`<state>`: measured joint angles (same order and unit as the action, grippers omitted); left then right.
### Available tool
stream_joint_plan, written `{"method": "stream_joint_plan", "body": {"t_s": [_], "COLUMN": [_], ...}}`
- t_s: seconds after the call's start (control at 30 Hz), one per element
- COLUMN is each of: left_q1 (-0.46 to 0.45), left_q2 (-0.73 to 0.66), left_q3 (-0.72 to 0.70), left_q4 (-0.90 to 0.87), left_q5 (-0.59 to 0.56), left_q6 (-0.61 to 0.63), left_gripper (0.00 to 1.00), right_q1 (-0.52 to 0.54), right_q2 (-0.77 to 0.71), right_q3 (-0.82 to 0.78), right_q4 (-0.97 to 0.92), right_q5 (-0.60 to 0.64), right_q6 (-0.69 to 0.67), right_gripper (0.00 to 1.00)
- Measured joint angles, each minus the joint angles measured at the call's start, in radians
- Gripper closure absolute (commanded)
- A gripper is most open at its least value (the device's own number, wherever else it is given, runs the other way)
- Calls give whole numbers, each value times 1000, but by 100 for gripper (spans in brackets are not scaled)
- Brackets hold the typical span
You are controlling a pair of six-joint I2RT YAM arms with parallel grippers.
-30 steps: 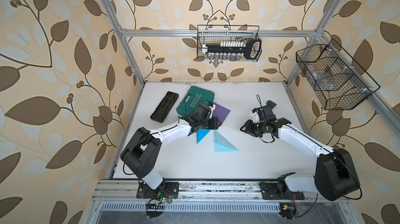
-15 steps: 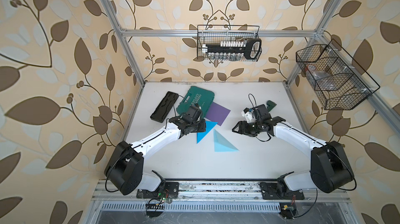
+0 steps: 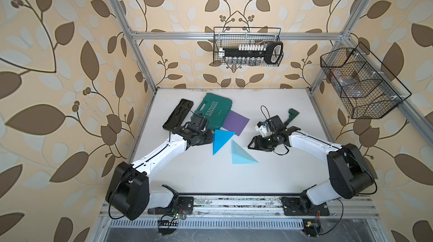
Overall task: Fold the square paper diagonally
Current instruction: Move the paper to the center of the board.
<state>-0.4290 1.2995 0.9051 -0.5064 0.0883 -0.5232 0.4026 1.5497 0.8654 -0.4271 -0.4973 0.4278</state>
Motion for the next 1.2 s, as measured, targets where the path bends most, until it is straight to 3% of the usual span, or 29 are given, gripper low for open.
{"method": "stream_joint_plan", "body": {"t_s": [0.17,0.27,0.57,1.0,1.2], "left_q1": [18,18,15,6,-53], "left_q2": [8,29,52,74,121], "left_q3": [8,25,27,-7,-8], "left_q4": [-15,-11,26,50,95], "left_q5": [101,187,341,404,407], "left_q6": [26,31,22,-8,-28], "left_gripper": [65,67,86,87,92], "right_q1": [43,69,154,234,272], "right_q2": [33,48,140,289,360], "right_q3": [6,17,60,130,197], "right_q4": [-8,-11,11,115,187], "right_q5": [-27,-39,-52,23,21], "right_q6": [-22,-27,46,217,267], "right_gripper": [59,75,100,100,100]}}
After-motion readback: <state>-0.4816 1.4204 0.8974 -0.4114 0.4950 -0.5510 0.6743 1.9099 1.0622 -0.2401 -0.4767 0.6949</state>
